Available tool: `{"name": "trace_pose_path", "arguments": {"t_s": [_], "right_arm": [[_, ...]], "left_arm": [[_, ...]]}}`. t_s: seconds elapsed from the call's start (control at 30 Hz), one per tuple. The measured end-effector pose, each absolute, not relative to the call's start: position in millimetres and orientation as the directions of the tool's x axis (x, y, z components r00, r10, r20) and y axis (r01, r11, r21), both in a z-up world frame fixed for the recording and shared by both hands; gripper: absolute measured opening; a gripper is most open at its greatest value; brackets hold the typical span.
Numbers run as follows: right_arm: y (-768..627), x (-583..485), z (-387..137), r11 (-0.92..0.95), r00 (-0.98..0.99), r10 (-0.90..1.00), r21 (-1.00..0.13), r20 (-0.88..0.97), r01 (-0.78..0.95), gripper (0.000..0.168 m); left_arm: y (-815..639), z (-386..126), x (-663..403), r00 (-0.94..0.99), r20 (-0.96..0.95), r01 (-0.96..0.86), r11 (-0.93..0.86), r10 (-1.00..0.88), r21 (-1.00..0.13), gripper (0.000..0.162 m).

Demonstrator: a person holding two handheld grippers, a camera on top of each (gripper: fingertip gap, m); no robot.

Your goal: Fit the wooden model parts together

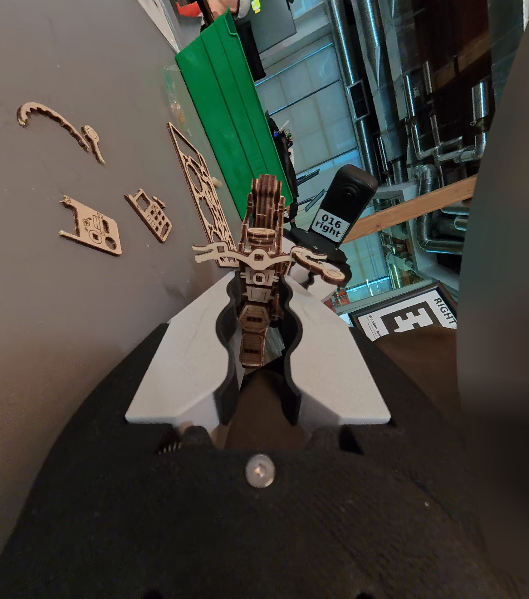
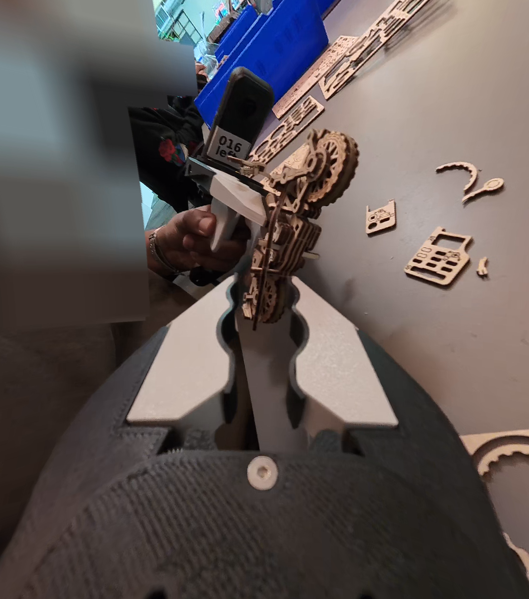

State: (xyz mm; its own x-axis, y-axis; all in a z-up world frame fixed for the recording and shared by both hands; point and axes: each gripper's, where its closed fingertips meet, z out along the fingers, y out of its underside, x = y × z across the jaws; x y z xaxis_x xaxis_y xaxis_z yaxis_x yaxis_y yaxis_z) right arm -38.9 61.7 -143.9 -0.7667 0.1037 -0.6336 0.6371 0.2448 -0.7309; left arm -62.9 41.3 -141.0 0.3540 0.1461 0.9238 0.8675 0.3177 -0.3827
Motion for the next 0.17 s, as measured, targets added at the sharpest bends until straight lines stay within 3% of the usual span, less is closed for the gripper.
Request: {"name": "trace_pose_path", "arguments": {"t_s": [0.17], "right_arm": [[64.3,-43.0,-140.6,0.218,-0.758,0.118,-0.728,-0.641,0.65,0.021]], "left_arm": [[41.7,-141.3,-62.7,0.354,0.923,0.867,0.318,0.15,-0.384,0.019]]}}
